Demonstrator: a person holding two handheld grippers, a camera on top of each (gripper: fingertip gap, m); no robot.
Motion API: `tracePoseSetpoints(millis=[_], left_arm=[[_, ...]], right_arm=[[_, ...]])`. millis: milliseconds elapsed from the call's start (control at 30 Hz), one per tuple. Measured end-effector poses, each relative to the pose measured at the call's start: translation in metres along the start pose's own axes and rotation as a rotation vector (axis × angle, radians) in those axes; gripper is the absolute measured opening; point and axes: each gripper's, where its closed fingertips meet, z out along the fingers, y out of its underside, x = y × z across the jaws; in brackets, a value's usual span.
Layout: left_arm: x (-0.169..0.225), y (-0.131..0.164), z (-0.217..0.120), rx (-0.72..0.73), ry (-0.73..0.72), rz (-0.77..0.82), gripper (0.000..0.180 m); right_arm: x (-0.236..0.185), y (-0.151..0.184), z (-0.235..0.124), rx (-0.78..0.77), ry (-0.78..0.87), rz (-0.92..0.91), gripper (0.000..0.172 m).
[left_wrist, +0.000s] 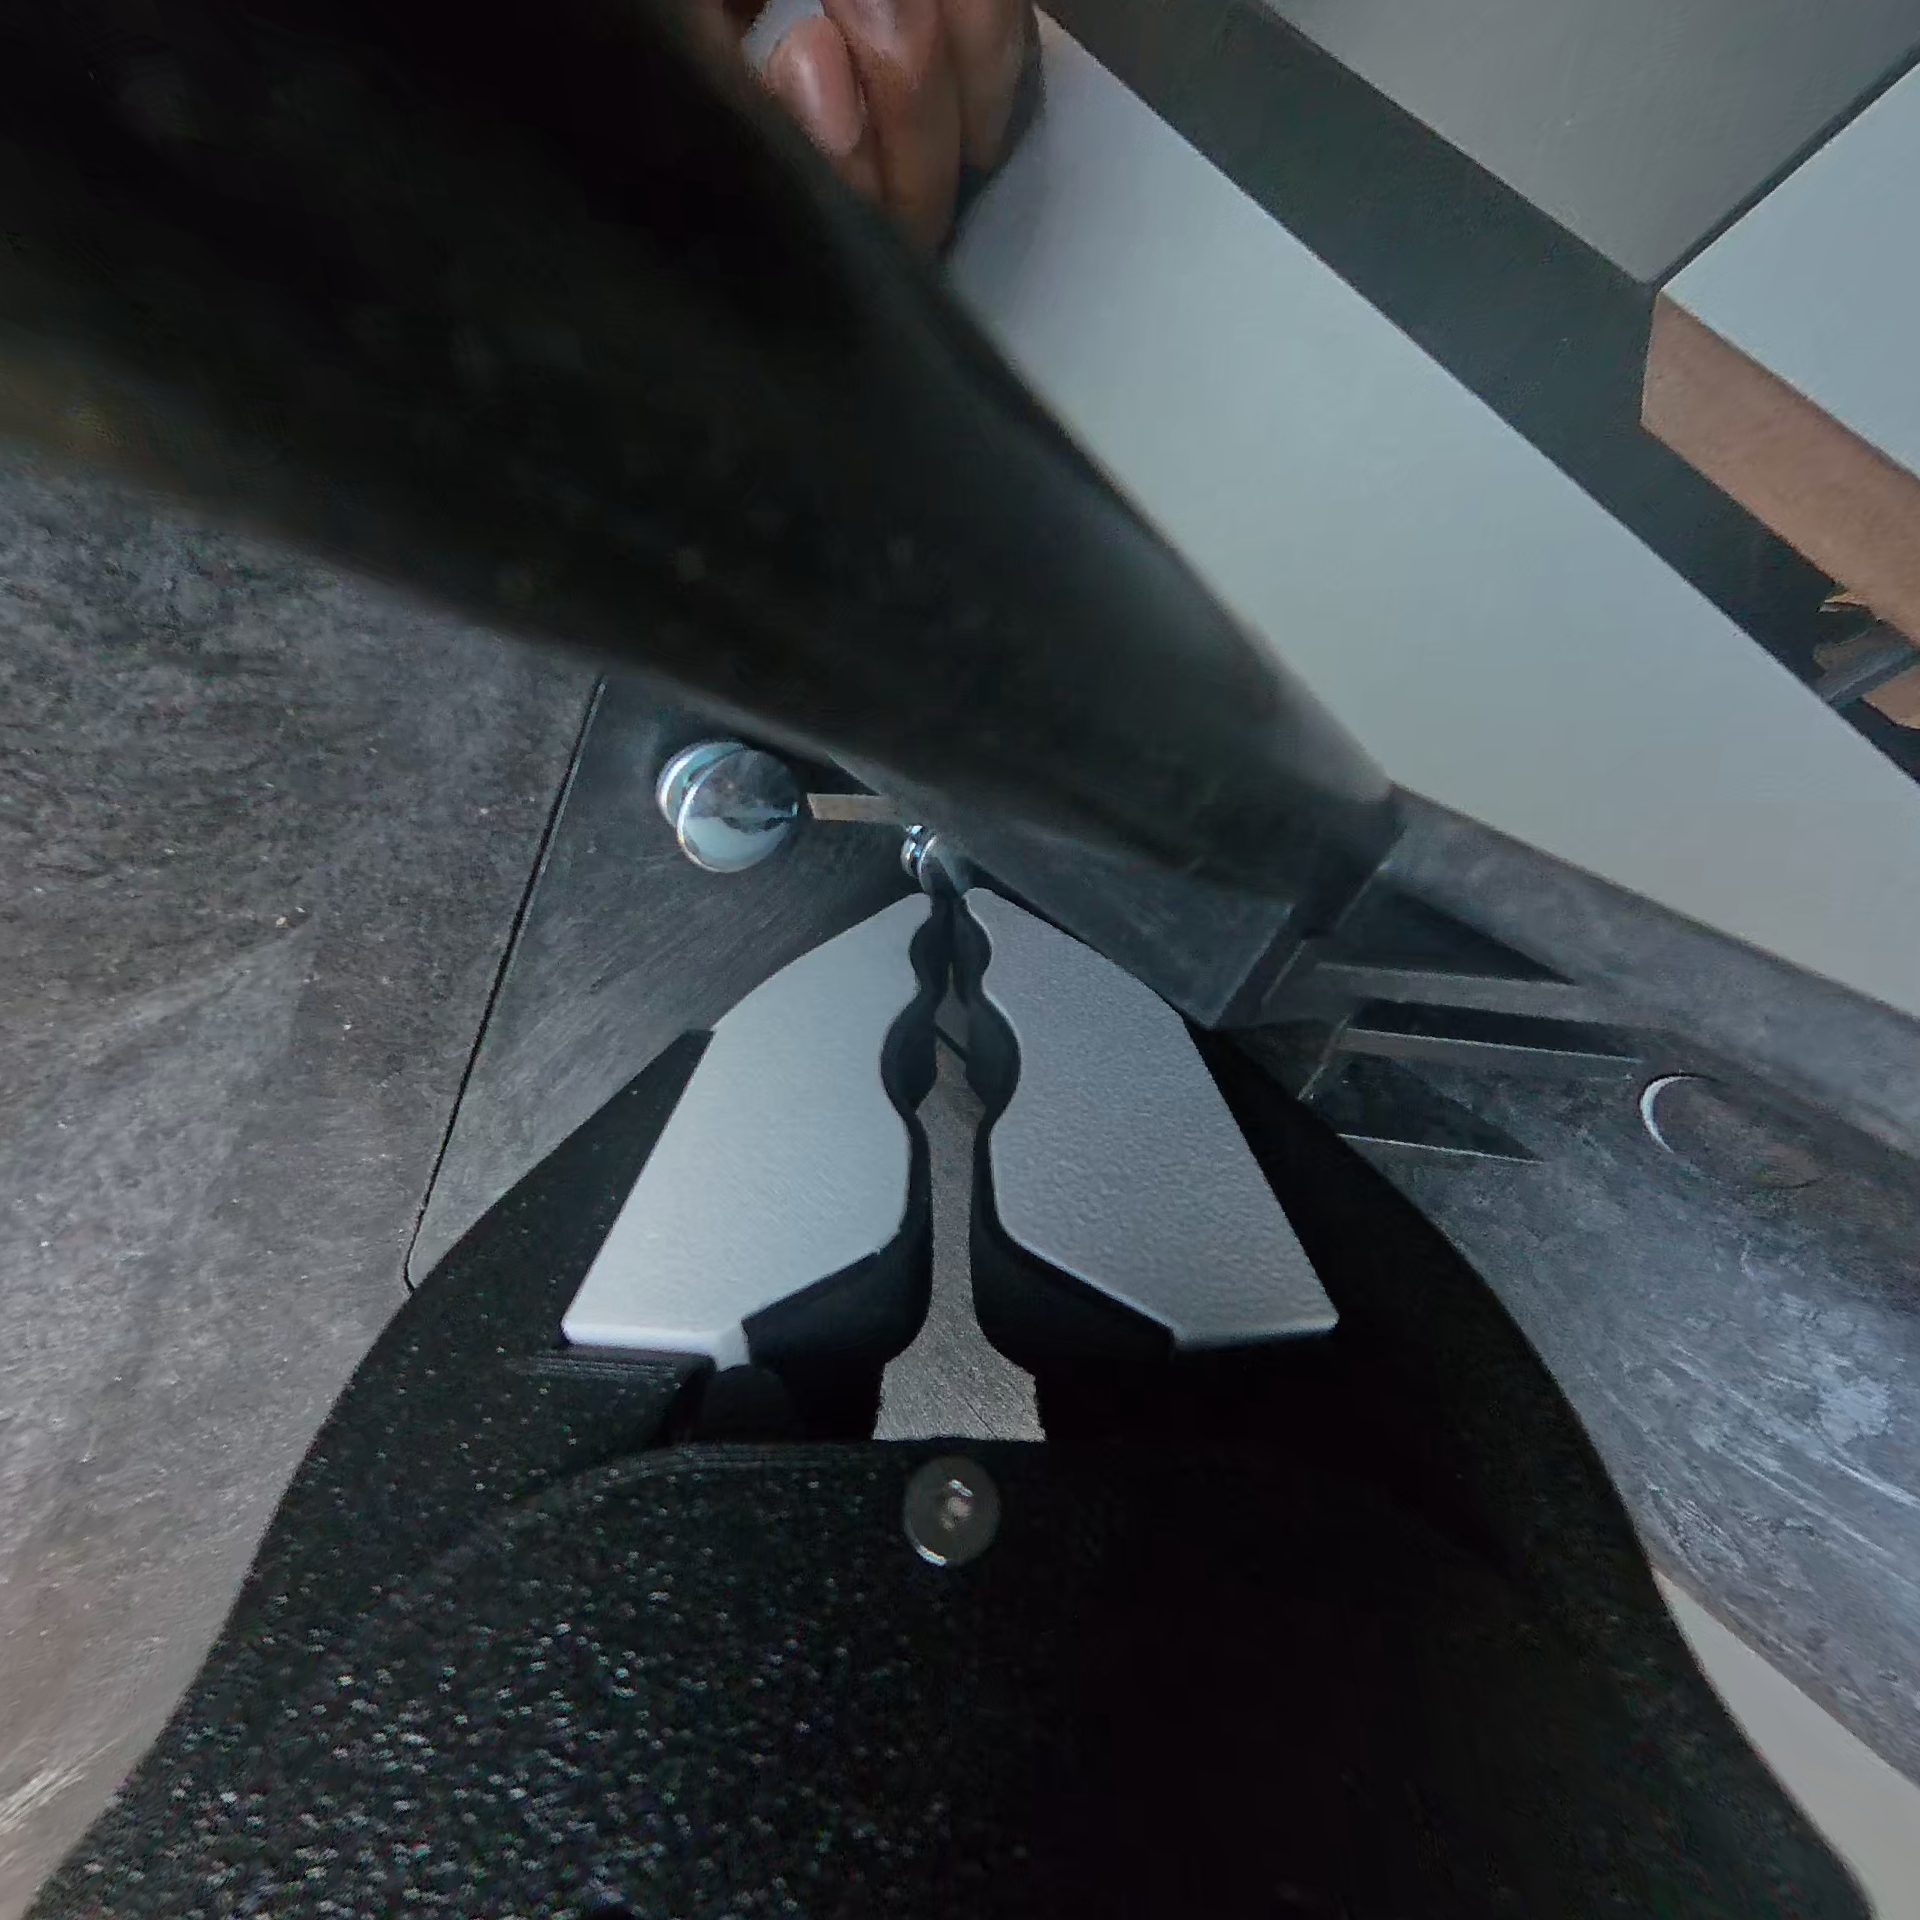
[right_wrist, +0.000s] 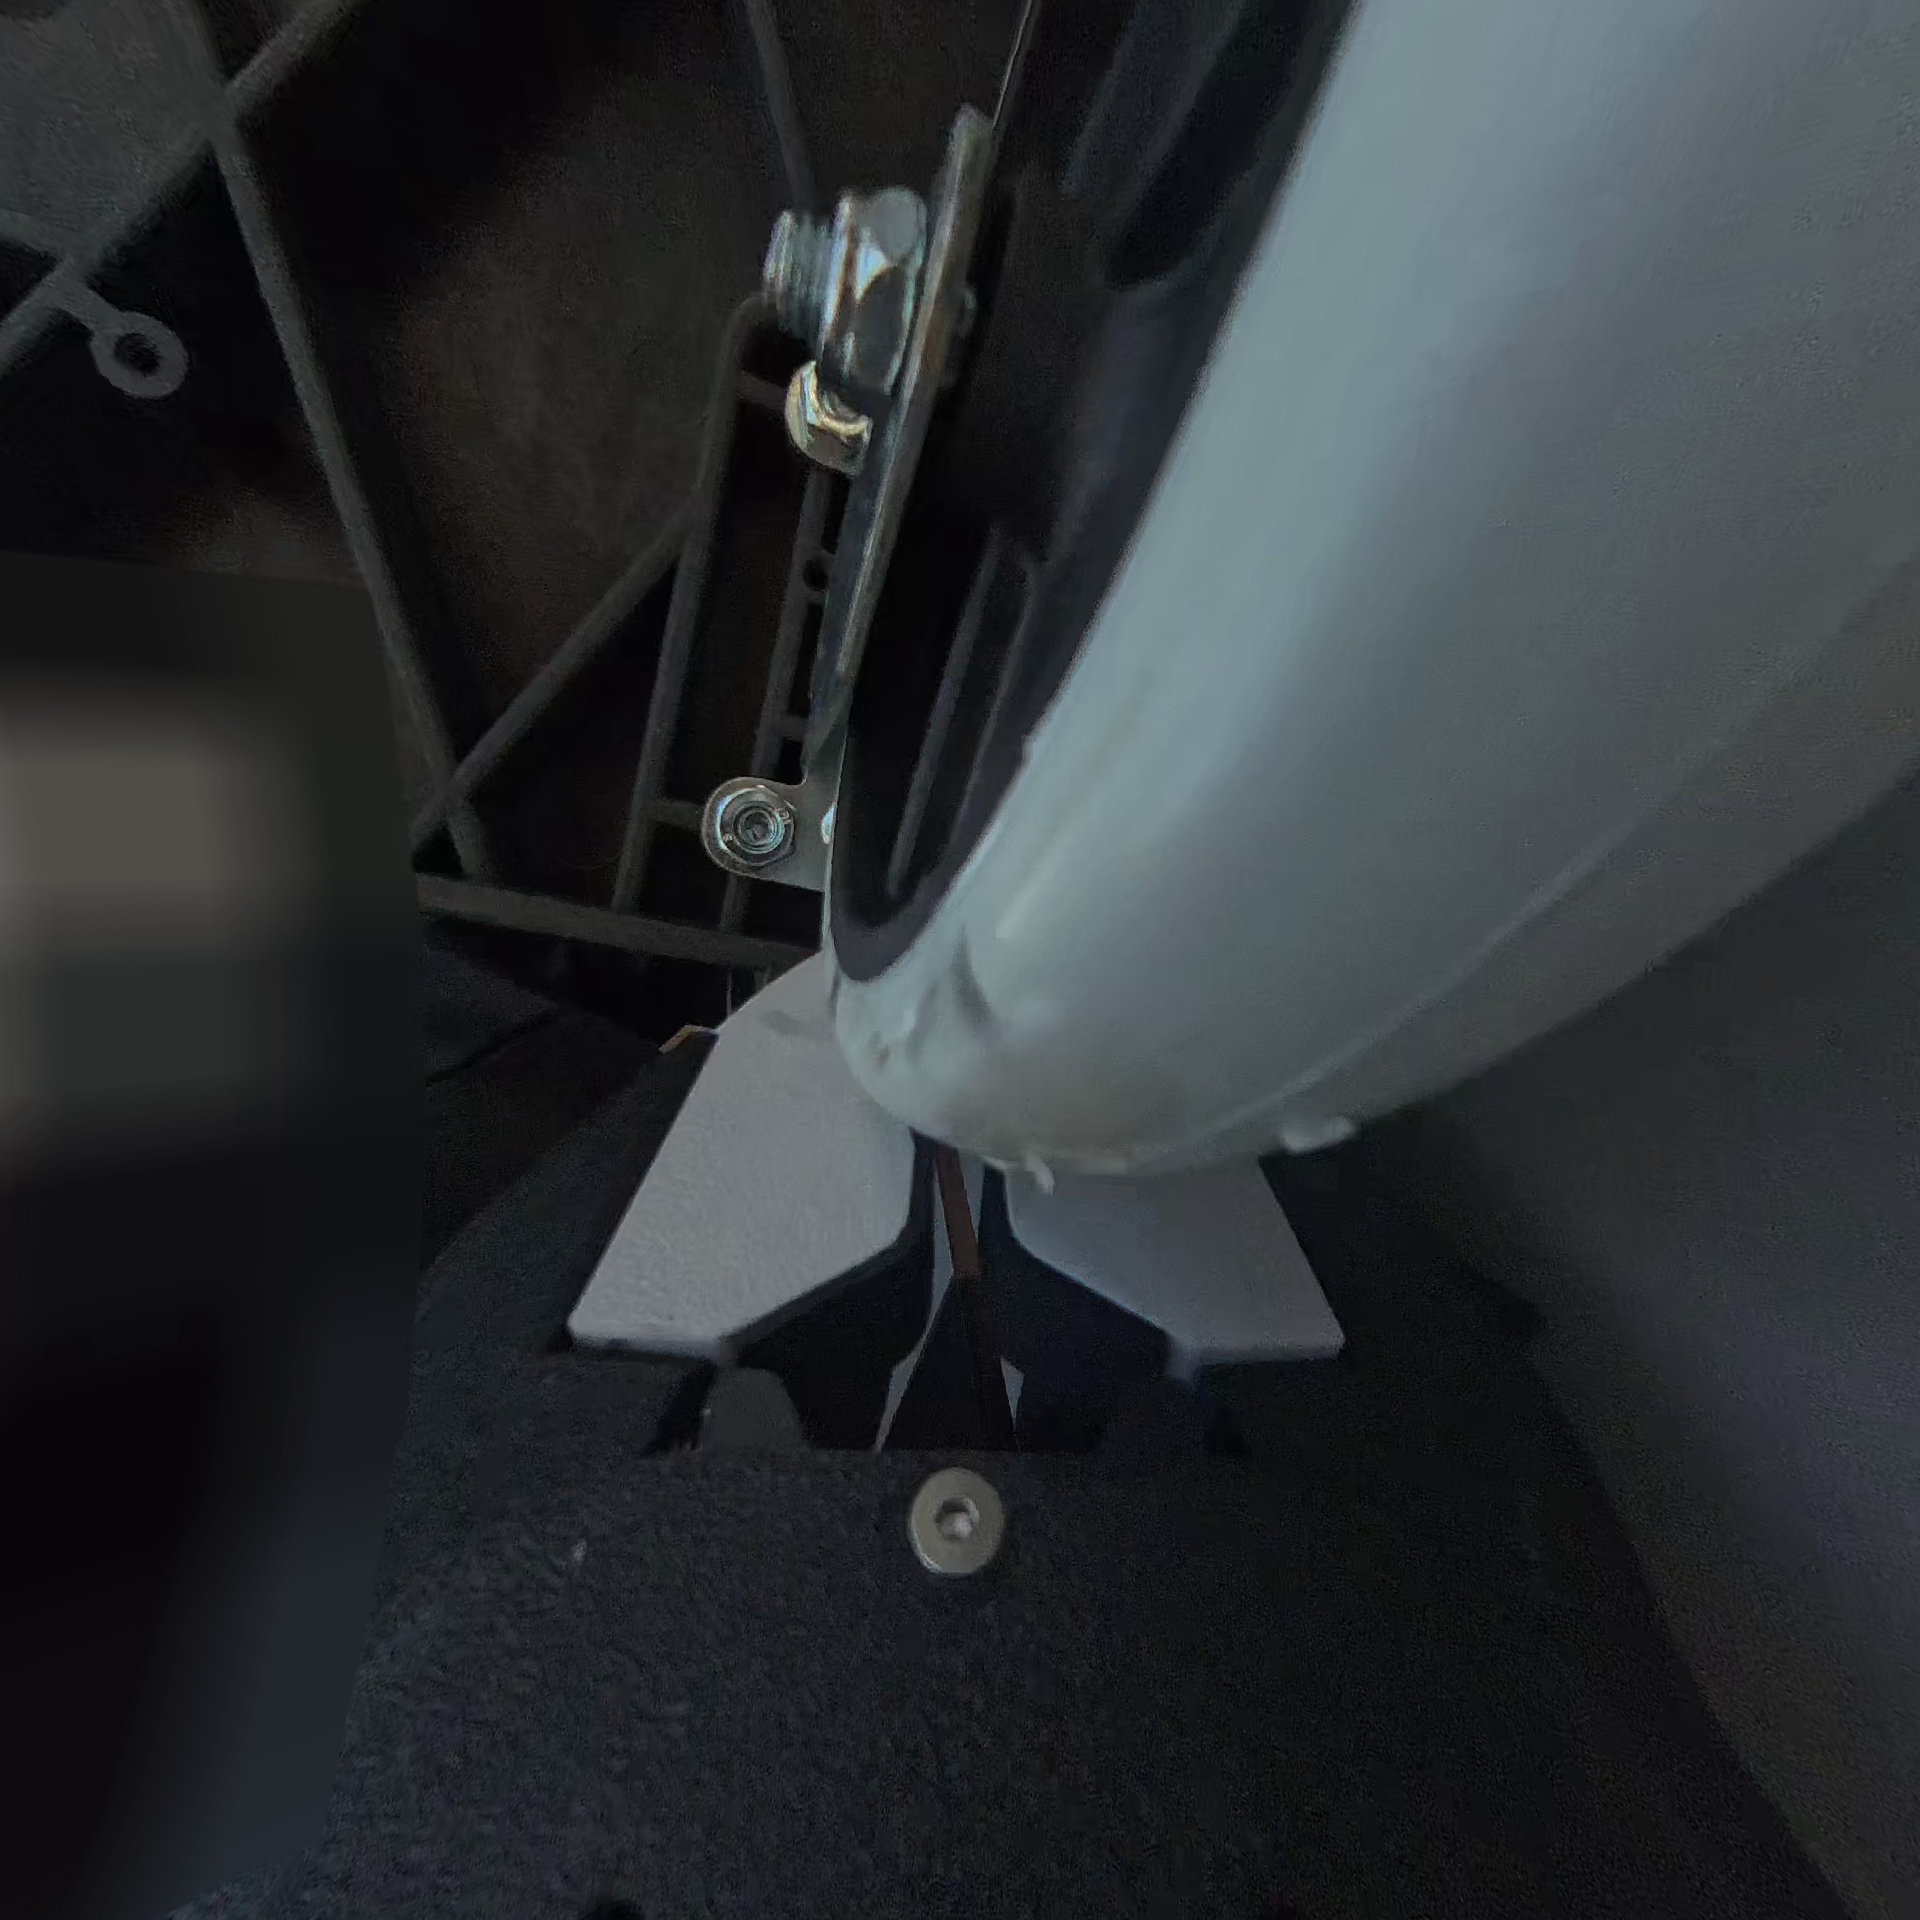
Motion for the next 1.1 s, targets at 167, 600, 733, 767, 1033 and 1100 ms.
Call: tracePoseSetpoints(millis=[167, 600, 733, 767, 1033, 1100], left_arm=[[0.0, 0.0, 0.0, 0.001, 0.001, -0.002, 0.0], [0.0, 0.0, 0.0, 0.002, 0.001, -0.003, 0.0], [0.0, 0.0, 0.0, 0.003, 0.002, -0.004, 0.0], [0.0, 0.0, 0.0, 0.003, 0.003, -0.004, 0.0], [0.0, 0.0, 0.0, 0.005, 0.001, -0.004, 0.0], [0.0, 0.0, 0.0, 0.006, 0.0, -0.004, 0.0]], right_arm=[[0.008, 0.007, 0.001, -0.06, 0.136, -0.14, 0.0], [0.003, 0.015, -0.011, -0.182, 0.461, -1.111, 0.0], [-0.006, 0.014, -0.007, -0.177, 0.536, -1.549, 0.0], [-0.003, 0.011, -0.005, -0.197, 0.586, -1.625, 0.0], [0.007, 0.002, 0.001, -0.259, 0.696, -1.864, 0.0], [0.012, 0.004, 0.001, -0.293, 0.703, -1.898, 0.003]])
